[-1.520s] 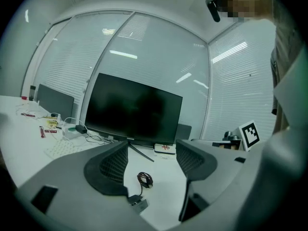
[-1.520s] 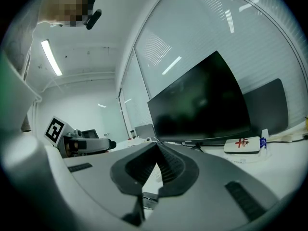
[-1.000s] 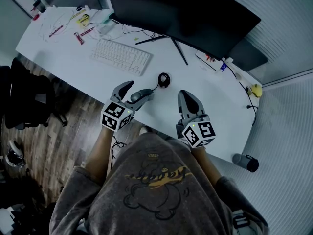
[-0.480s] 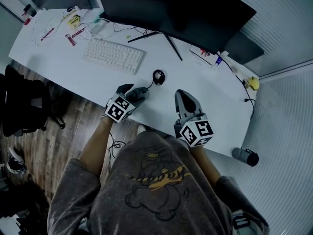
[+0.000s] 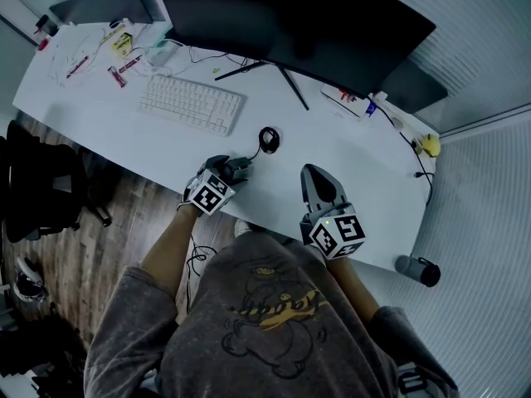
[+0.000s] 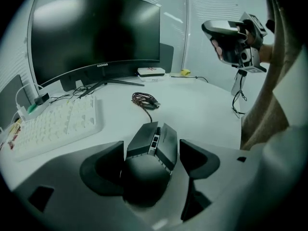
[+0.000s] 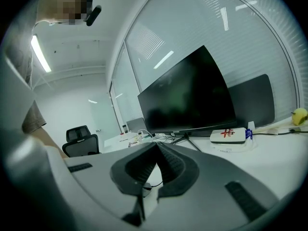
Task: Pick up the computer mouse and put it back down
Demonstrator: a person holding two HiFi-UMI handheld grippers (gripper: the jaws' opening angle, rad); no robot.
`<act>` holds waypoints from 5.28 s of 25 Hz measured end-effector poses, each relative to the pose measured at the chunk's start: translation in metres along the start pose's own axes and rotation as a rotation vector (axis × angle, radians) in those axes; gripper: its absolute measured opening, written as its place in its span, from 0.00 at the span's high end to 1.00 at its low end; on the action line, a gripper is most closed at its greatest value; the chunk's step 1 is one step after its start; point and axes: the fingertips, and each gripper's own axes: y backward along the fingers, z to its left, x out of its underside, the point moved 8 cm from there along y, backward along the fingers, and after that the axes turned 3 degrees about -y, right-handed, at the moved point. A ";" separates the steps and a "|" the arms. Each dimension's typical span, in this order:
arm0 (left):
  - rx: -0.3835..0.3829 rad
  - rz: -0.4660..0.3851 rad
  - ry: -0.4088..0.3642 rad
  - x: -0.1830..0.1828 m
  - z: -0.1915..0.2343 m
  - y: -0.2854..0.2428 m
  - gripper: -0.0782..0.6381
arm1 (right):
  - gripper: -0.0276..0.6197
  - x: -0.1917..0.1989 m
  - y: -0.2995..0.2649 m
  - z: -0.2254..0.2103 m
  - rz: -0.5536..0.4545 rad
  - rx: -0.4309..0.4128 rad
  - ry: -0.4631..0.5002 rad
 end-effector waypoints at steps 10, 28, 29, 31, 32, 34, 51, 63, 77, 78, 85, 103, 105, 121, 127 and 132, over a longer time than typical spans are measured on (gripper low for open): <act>0.007 0.014 -0.023 0.000 0.003 -0.006 0.41 | 0.96 0.001 0.000 -0.009 0.004 0.037 -0.015; -0.020 -0.096 0.047 -0.020 -0.004 0.004 0.44 | 0.96 0.005 -0.003 -0.014 0.011 0.054 -0.026; -0.030 -0.112 0.049 -0.025 -0.004 0.006 0.44 | 0.96 0.006 -0.002 -0.014 0.011 0.055 -0.025; -0.050 -0.144 0.049 -0.035 -0.003 0.010 0.44 | 0.96 0.006 -0.002 -0.014 0.009 0.056 -0.024; -0.059 -0.162 0.050 -0.041 -0.002 0.013 0.44 | 0.96 0.007 -0.003 -0.014 0.008 0.056 -0.023; -0.075 -0.198 0.047 -0.053 -0.001 0.021 0.45 | 0.96 0.007 -0.003 -0.014 0.006 0.053 -0.023; -0.150 -0.417 -0.029 -0.145 -0.009 0.091 0.45 | 0.96 0.002 0.010 -0.020 -0.034 0.072 -0.023; -0.217 -0.642 0.136 -0.181 -0.016 0.162 0.45 | 0.96 -0.013 0.018 -0.029 -0.073 0.078 -0.013; -0.329 -0.662 0.174 -0.165 -0.009 0.209 0.45 | 0.96 -0.023 0.002 -0.019 -0.081 0.020 0.000; -0.337 -0.661 0.178 -0.163 -0.008 0.211 0.45 | 0.96 -0.023 -0.001 -0.017 -0.078 0.012 0.002; -0.385 -0.649 0.202 -0.148 -0.005 0.221 0.45 | 0.96 -0.020 -0.013 -0.002 -0.060 -0.046 0.012; -0.454 -0.525 0.324 -0.080 0.032 0.192 0.45 | 0.96 -0.006 -0.022 0.008 -0.013 -0.078 0.016; -0.454 -0.509 0.347 -0.070 0.035 0.185 0.45 | 0.96 -0.005 -0.023 0.009 -0.010 -0.079 0.016; -0.407 -0.370 0.453 -0.015 0.048 0.119 0.45 | 0.96 0.000 -0.037 0.010 0.020 -0.073 0.014; -0.382 -0.330 0.483 -0.001 0.046 0.104 0.45 | 0.96 0.002 -0.044 0.010 0.032 -0.068 0.008; -0.363 -0.284 0.502 0.013 0.042 0.094 0.45 | 0.96 0.006 -0.048 0.010 0.039 -0.066 0.006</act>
